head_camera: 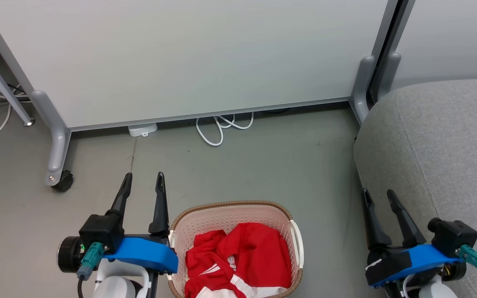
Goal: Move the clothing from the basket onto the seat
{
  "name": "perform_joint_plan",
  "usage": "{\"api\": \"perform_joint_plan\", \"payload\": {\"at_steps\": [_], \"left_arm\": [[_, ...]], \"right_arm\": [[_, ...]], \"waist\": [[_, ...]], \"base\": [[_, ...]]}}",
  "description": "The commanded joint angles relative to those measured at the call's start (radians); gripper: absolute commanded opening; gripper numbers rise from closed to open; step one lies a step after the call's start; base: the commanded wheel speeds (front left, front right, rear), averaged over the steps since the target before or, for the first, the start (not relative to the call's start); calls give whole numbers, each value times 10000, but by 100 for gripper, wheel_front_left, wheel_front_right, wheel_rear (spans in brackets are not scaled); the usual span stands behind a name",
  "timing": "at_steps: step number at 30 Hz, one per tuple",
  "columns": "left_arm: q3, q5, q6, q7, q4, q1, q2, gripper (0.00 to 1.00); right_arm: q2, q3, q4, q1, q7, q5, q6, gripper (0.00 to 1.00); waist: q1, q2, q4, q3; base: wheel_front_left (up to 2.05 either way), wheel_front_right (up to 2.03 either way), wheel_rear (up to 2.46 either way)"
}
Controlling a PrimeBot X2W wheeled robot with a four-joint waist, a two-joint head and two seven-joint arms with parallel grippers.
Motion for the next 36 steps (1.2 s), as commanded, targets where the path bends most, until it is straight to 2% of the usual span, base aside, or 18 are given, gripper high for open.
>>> {"api": "perform_joint_plan", "payload": {"at_steps": [1, 16, 31, 36], "left_arm": [[-43, 189, -60, -91, -31, -161, 16, 100], [-121, 1282, -568, -397, 117, -172, -134, 100], [-163, 2453, -662, -662, 281, -180, -273, 100], [-102, 2451, -692, -662, 325, -132, -310, 100]], "right_arm": [[-65, 47, -35, -171, -96, -218, 20, 100], [-70, 208, 36, -188, -397, -1379, 22, 100], [-73, 350, 122, -136, -667, -2401, 18, 100], [-74, 353, 162, -125, -664, -2360, 18, 100]], "waist": [[0, 0, 1, 0], [0, 0, 31, 37], [0, 0, 78, 83], [0, 0, 90, 70]], "base": [[0, 0, 0], [0, 0, 0], [0, 0, 0], [0, 0, 0]]}}
